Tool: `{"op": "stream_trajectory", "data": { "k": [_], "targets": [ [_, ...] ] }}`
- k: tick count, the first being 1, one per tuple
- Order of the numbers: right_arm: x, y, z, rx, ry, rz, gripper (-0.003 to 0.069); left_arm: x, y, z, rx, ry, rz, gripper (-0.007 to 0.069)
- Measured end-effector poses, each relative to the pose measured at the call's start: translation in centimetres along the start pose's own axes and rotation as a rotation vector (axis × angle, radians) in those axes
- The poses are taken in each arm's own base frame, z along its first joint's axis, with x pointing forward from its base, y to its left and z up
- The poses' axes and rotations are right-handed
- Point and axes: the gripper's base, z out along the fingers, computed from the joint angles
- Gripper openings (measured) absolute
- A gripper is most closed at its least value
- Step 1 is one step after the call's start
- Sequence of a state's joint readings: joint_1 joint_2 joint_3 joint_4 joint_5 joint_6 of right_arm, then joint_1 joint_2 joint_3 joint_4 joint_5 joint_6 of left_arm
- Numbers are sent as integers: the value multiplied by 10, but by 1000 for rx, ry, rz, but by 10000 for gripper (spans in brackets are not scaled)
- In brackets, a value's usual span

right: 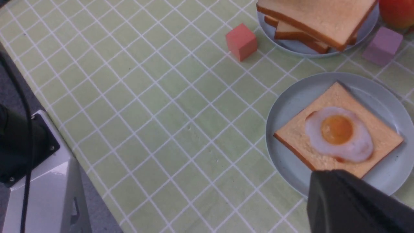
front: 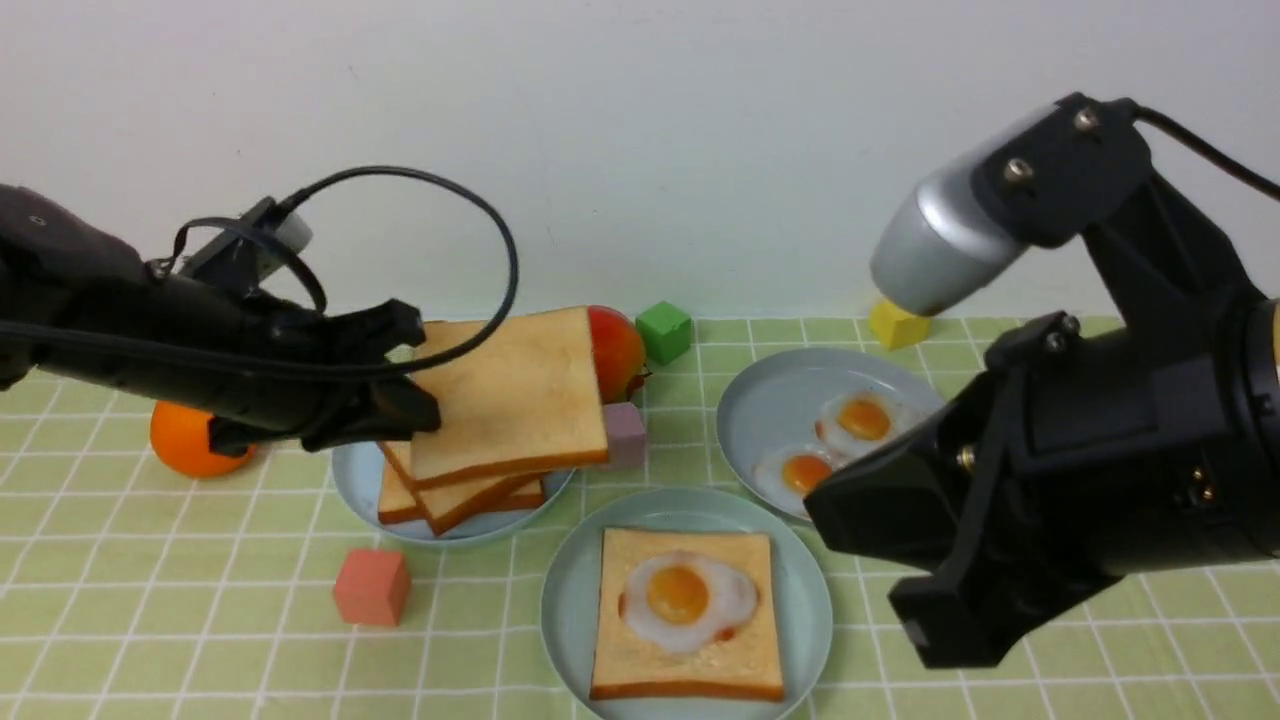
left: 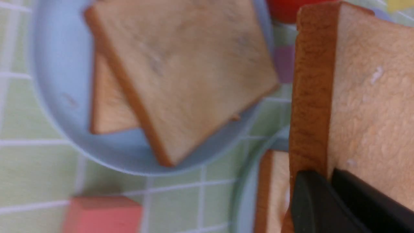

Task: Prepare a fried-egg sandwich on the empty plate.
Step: Use the left arm to place a slice of bread on the fried egg in the middle

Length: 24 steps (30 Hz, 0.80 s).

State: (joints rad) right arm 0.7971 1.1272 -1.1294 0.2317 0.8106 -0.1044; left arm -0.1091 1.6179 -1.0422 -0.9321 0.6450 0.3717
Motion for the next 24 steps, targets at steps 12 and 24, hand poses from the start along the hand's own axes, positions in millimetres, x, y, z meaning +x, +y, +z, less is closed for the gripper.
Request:
{"op": "stream_trajectory", "data": {
  "k": [12, 24],
  "targets": [
    [0, 0, 0, 2, -2, -2, 20, 81, -20, 70, 13, 159, 62, 33],
    [-1, 1, 0, -10, -11, 9, 52, 86, -6, 90, -38, 172, 37, 98]
  ]
}}
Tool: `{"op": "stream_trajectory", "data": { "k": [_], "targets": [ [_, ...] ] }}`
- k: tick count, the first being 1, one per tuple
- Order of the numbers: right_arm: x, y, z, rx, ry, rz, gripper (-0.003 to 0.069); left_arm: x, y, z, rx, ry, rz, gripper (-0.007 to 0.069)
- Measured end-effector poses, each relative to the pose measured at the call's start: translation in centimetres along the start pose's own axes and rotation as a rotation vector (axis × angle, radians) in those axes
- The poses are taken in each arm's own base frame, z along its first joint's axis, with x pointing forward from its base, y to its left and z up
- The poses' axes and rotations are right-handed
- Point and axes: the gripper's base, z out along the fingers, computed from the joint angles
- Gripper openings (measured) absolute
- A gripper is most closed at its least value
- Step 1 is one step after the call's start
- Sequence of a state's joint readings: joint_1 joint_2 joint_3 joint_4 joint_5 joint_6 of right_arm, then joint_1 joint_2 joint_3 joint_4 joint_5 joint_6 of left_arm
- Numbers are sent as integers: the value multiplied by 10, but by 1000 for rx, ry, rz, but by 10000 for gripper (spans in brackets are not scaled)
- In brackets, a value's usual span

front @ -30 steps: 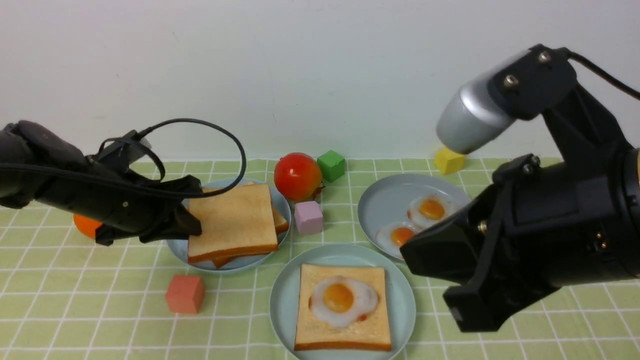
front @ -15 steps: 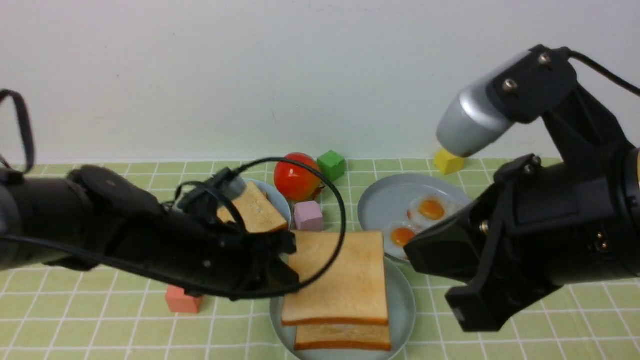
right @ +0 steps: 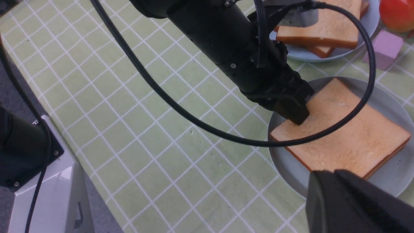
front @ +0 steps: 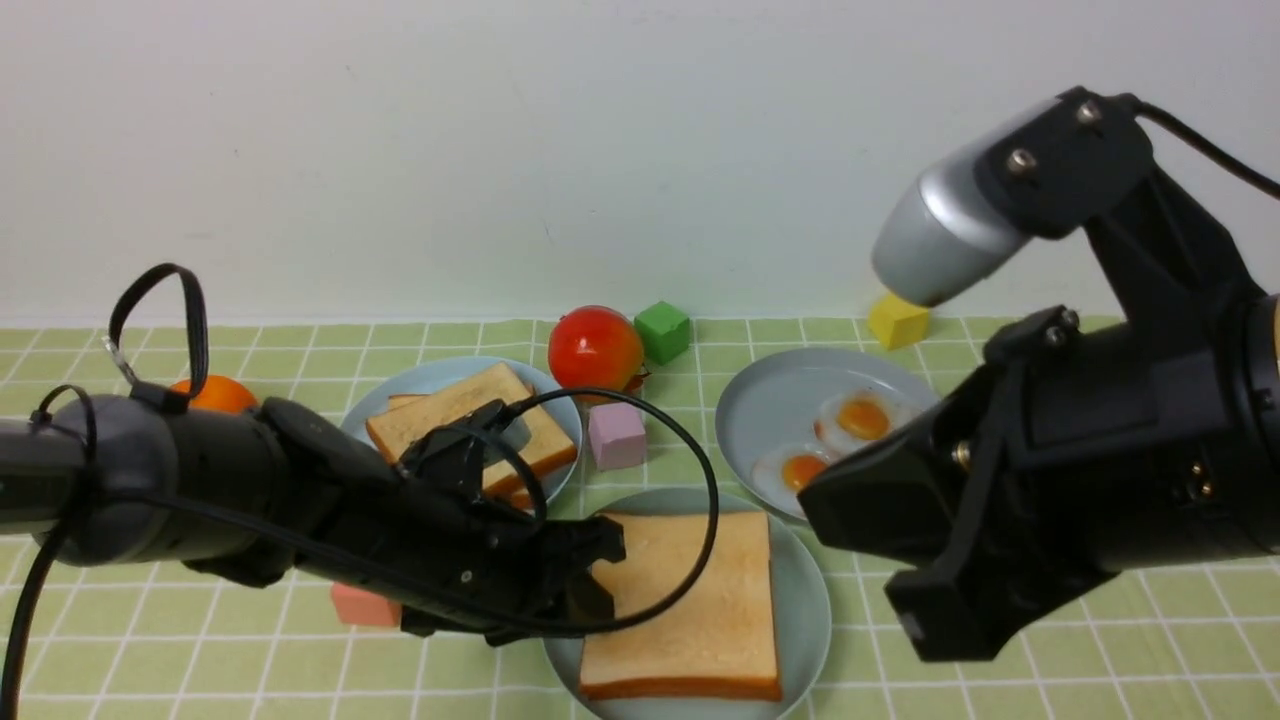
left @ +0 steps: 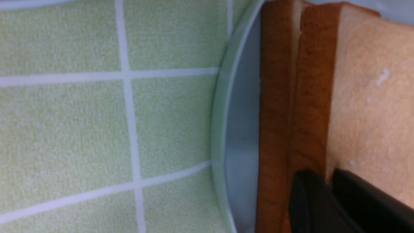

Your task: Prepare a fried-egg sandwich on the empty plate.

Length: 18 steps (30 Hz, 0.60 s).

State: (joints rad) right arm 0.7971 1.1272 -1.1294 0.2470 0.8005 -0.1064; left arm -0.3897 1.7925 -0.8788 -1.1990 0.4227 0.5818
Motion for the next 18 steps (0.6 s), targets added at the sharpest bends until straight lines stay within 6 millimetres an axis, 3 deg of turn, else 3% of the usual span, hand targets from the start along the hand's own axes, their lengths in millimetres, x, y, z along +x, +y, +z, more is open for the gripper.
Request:
{"op": "stream_trajectory", "data": {
  "k": [6, 8, 11, 16, 18],
  "targets": [
    [4, 0, -2, 0, 3, 0, 71, 1, -1, 0, 7, 11, 0, 225],
    [15, 0, -9, 5, -1, 19, 77, 2, -2, -1, 25, 37, 9, 295],
    [28, -2, -19, 33, -21, 50, 82, 2, -3, -5, 51, 67, 8, 332],
    [65, -8, -41, 113, -95, 81, 89, -6, -7, -33, 102, 44, 13, 354],
    [94, -12, -47, 133, -139, 71, 92, -10, -10, -56, 120, 6, 25, 354]
  ]
}}
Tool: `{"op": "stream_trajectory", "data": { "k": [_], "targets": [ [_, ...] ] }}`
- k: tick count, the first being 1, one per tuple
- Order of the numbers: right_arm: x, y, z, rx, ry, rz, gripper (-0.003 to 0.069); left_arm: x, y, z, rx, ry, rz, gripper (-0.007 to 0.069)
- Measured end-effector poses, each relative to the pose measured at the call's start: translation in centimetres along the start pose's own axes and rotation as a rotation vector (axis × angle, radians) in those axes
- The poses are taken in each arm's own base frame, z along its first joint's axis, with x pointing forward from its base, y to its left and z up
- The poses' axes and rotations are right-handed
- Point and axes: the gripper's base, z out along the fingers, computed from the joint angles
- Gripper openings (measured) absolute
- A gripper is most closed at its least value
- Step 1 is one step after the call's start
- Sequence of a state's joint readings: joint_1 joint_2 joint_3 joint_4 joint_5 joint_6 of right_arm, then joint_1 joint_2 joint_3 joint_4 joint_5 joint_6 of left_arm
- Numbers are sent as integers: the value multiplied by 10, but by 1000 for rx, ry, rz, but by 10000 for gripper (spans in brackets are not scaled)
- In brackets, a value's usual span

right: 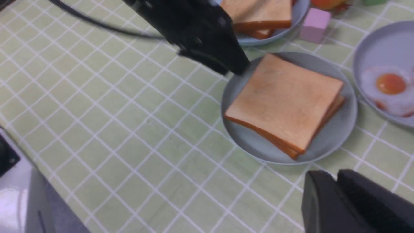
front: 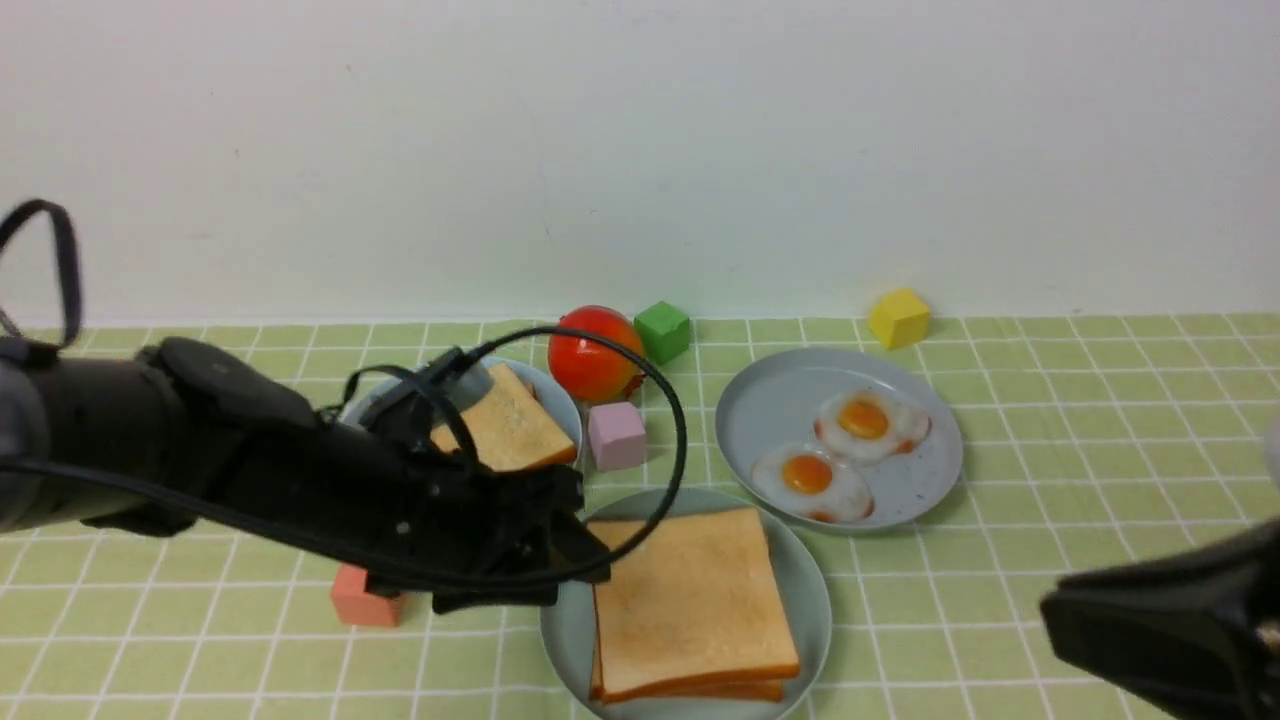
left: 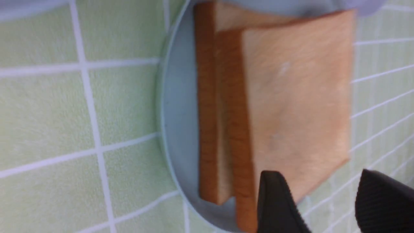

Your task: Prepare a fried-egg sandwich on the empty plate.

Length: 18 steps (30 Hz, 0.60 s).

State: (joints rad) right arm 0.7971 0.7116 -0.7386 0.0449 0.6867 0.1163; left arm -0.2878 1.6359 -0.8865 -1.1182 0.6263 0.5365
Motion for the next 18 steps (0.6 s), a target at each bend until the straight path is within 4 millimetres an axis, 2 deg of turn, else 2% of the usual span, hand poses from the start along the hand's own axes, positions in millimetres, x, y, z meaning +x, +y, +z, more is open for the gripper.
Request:
{"op": "stream_trajectory", "data": {
  "k": [5, 8, 12, 15, 18],
  "targets": [
    [47, -10, -15, 7, -208, -39, 99, 8, -26, -55, 10, -46, 41, 354],
    [59, -12, -18, 4, -302, -57, 101, 20, -39, -82, 10, -56, 60, 354],
    [82, -17, -16, 9, -412, -102, 104, 65, -54, -139, -8, -82, 114, 338],
    [92, -18, -12, 11, -409, -108, 108, 99, -57, -166, 14, -115, 136, 310],
    [100, -20, -7, 15, -383, -111, 113, 139, -54, -190, 60, -188, 139, 251]
  ]
}}
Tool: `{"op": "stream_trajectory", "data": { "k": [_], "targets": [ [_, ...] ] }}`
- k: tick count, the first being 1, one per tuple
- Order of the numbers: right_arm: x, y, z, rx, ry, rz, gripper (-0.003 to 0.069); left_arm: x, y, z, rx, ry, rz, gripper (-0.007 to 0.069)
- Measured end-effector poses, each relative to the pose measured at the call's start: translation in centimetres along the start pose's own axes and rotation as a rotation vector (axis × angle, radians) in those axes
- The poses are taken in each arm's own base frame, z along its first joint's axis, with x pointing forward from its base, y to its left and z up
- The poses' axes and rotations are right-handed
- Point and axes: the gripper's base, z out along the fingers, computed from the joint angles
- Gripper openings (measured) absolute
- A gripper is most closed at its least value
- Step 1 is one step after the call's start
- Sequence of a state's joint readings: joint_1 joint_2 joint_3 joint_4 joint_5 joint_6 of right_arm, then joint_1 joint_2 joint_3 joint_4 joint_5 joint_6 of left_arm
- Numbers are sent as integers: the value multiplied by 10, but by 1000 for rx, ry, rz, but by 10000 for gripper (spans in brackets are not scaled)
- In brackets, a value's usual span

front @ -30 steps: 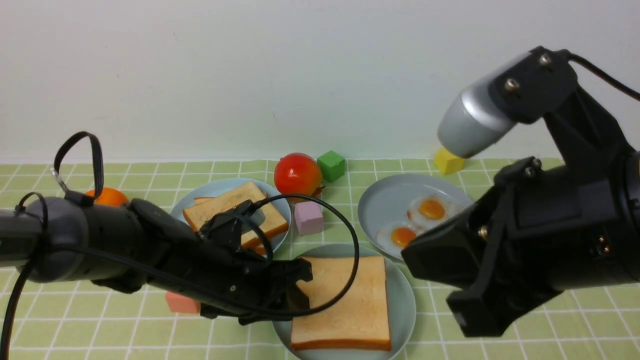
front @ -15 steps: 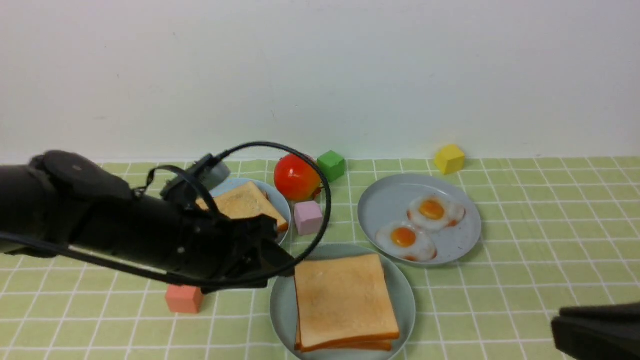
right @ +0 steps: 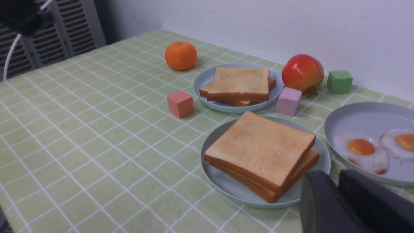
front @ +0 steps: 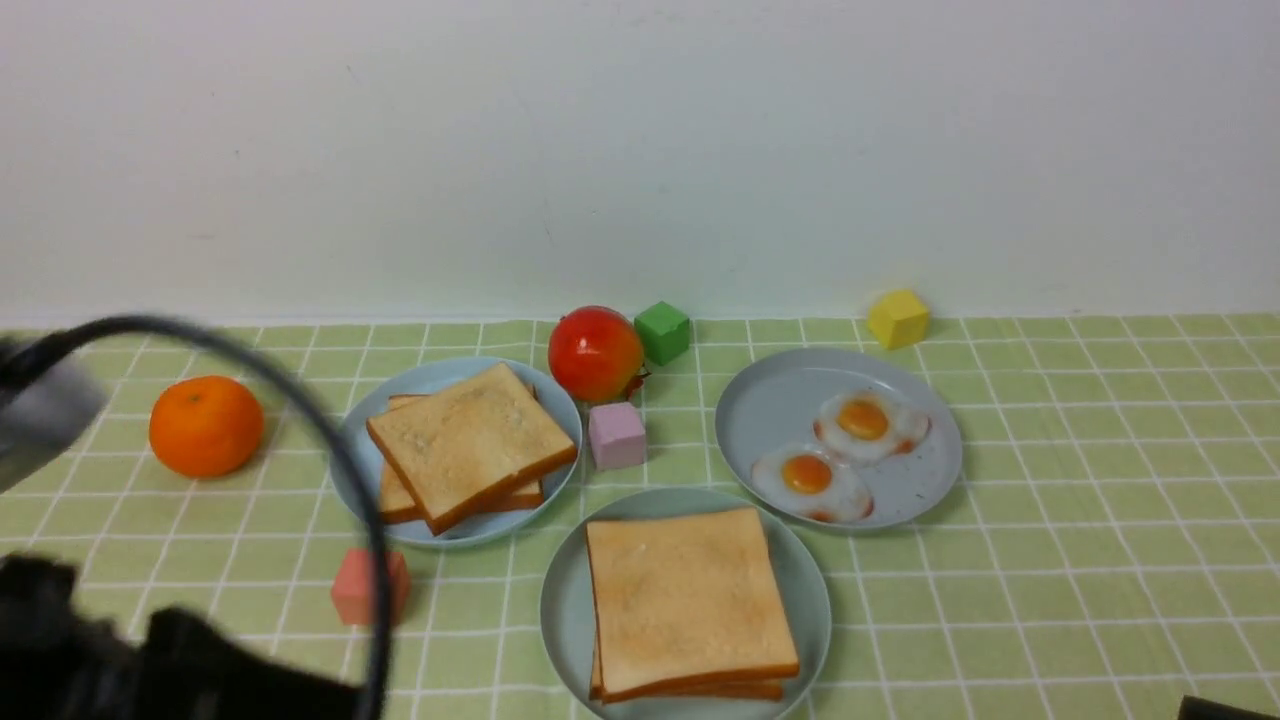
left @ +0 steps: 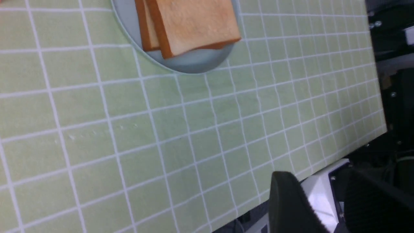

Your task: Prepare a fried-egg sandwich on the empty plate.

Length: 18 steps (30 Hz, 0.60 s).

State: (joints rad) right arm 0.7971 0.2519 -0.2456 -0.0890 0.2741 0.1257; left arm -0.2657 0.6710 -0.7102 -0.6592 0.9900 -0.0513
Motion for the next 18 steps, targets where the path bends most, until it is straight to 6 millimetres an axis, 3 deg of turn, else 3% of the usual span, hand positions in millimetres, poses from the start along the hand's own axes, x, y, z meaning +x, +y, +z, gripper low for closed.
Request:
{"op": "stream_trajectory", "data": {
  "k": [4, 7, 11, 18],
  "targets": [
    [10, 0, 3, 1, 30, -1, 116, 38, 3, -27, 34, -116, 75, 111],
    [15, -1, 4, 2, 45, -2, 119, 53, 6, -40, 23, -194, 143, -3],
    [15, -1, 4, 2, 43, -3, 123, 59, 7, -52, 8, -303, 203, -13],
    [15, -1, 4, 2, 43, -4, 124, 60, 7, -54, 6, -332, 214, -13]
  ]
}}
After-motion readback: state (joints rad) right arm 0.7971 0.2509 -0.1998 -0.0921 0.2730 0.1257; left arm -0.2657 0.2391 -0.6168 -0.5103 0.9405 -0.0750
